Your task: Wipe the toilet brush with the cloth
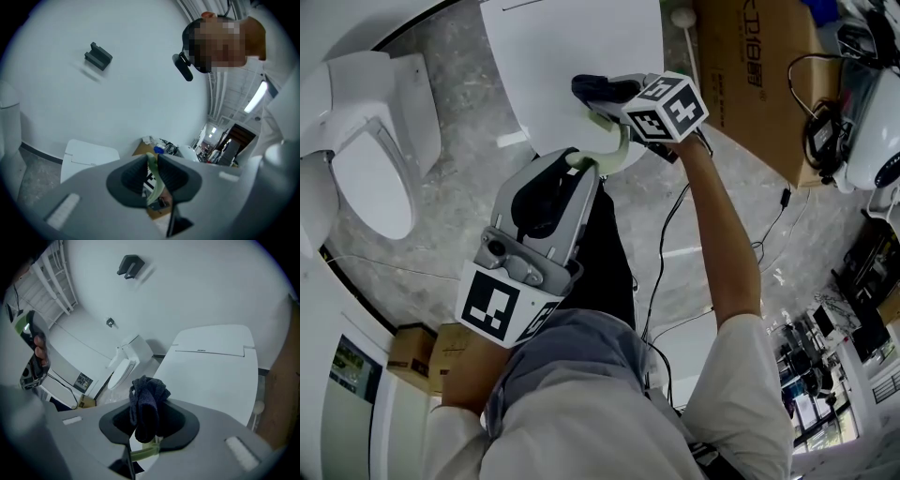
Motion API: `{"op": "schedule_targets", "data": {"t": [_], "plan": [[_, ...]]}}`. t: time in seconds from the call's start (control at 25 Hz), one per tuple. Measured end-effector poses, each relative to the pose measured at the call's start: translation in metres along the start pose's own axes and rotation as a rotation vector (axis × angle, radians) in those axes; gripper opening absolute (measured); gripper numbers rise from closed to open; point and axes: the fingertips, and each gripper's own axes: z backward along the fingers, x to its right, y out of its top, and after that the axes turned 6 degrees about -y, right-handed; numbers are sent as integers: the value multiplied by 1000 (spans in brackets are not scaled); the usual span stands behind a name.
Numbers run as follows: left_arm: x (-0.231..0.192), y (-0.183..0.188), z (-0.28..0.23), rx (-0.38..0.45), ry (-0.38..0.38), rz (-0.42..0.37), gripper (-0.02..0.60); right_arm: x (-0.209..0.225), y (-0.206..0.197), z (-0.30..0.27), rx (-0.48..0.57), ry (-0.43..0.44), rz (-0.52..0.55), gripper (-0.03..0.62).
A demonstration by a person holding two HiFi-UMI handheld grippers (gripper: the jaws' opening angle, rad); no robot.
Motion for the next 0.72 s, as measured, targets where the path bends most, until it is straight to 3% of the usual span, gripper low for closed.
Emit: {"op": "schedule_targets", "data": {"t": [0.72], "plan": [[-3,-1,2,9,-1,13,0,19,-1,-32,-137,17,-6,101]]}}
